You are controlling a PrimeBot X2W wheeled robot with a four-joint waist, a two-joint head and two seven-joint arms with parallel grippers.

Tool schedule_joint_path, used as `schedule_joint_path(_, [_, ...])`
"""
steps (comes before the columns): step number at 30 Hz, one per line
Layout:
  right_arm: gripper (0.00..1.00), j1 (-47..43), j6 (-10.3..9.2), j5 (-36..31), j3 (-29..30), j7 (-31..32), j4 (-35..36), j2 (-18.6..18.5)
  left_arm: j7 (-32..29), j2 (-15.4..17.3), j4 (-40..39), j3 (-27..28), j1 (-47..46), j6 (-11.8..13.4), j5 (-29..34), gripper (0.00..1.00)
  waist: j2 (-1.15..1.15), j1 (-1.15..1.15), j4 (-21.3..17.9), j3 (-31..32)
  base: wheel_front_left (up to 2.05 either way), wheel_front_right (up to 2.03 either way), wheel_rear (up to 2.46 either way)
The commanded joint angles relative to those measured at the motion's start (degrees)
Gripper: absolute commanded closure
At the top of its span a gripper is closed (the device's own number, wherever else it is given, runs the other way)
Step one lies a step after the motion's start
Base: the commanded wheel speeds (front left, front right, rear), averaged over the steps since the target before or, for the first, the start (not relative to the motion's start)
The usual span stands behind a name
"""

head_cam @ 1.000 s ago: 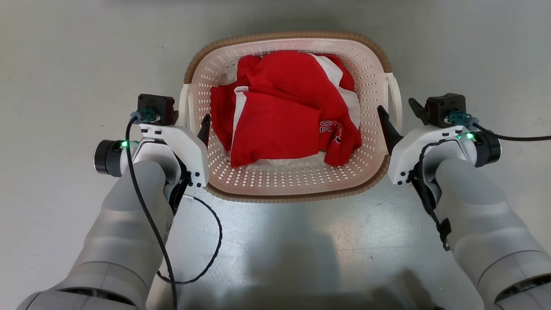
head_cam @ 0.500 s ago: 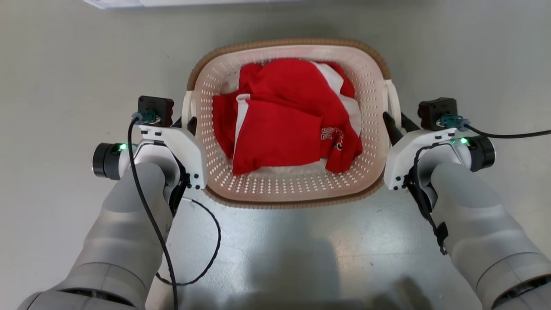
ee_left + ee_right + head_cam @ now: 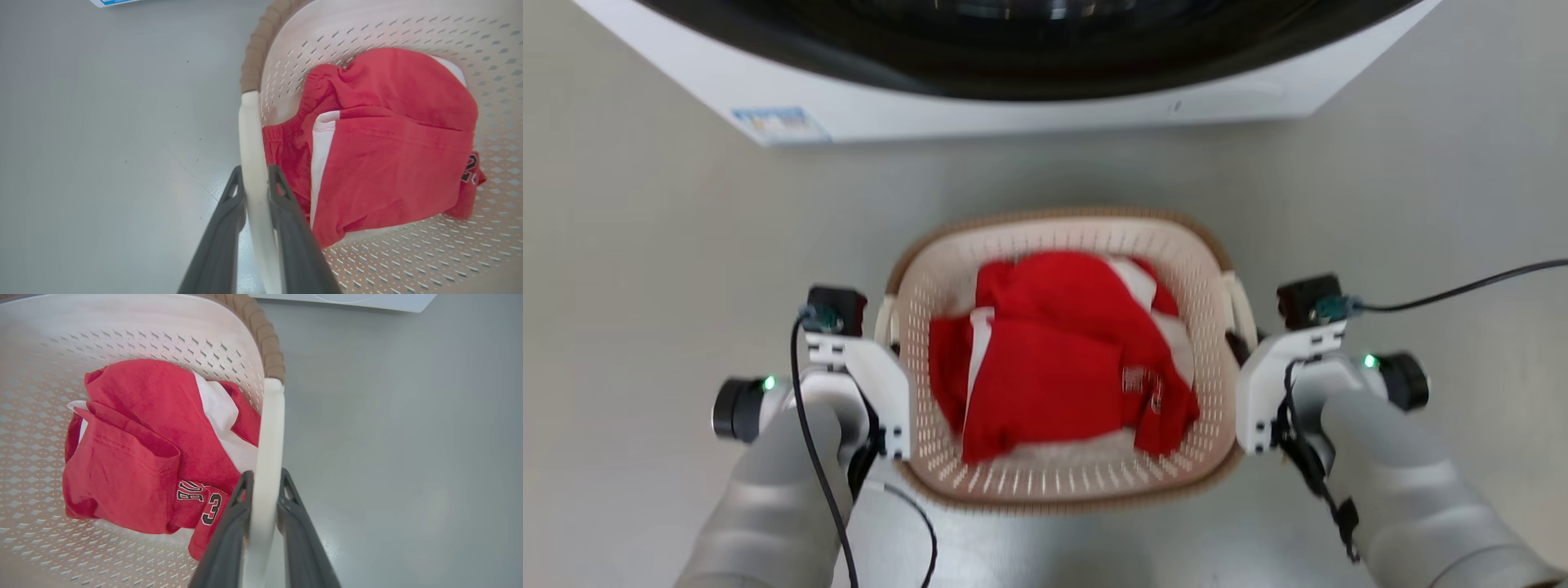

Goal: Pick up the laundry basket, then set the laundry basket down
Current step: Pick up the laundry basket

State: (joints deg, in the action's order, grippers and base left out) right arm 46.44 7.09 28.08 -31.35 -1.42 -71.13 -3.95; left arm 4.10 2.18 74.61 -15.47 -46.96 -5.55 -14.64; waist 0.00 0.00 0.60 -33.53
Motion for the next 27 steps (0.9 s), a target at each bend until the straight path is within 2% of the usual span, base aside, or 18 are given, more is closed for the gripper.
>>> schedule_joint_path(1, [1.00,-3.4,0.40,0.8,-2.3,1.2,1.0,1.1,-0.1,1.8,-0.7,0.2,2.1,0.1,0.1,1.00,0.00,0.00,-1.1,5.4,0.00,0.00,0.00])
schedule_joint_path(20, [1.00,-13.9,0.40,10.0,-10.1,6.6,0.9,1.1,-5.7,1.2,-0.7,-1.4,15.1,-0.5,-2.1,1.00,0.00,0.00,-3.0,30.7,0.00,0.00,0.00])
schedule_joint_path(27, [1.00,-15.7,0.40,12.0,-12.0,7.5,0.8,1.1,-7.4,0.9,-0.7,-2.5,17.8,-0.7,-2.9,1.00,0.00,0.00,-3.0,35.1,0.00,0.00,0.00])
